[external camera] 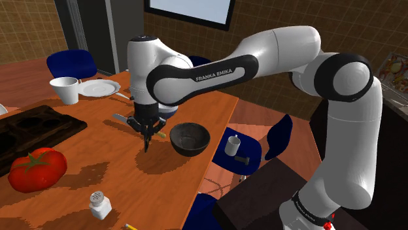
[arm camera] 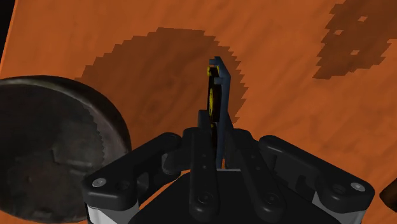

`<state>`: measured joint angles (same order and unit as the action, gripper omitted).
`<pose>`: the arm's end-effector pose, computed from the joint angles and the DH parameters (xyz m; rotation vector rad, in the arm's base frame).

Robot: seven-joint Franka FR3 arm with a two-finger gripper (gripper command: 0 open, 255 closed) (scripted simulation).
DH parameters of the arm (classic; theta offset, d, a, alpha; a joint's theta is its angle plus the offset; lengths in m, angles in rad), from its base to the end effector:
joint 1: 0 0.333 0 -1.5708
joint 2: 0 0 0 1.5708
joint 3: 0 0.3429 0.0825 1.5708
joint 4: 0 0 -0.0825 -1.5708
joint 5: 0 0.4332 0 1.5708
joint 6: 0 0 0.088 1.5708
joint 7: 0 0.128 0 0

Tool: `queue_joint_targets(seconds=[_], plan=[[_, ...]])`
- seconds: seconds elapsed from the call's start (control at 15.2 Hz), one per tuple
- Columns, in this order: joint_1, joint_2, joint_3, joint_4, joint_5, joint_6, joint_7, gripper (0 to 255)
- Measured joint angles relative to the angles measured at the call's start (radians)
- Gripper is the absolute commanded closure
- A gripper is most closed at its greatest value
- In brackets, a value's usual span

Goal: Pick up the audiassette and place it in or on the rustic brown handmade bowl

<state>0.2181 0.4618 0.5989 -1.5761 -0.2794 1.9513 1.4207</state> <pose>0.5506 0.4743 0.3937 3.0213 -0.8487 0.0061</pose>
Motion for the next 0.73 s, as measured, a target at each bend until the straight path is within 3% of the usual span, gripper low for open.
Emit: queue_joint_targets(seconds=[0.73], plan=[[0.001, -0.034, 0.013, 0.097, 0.025, -0.124, -0.019, 255]])
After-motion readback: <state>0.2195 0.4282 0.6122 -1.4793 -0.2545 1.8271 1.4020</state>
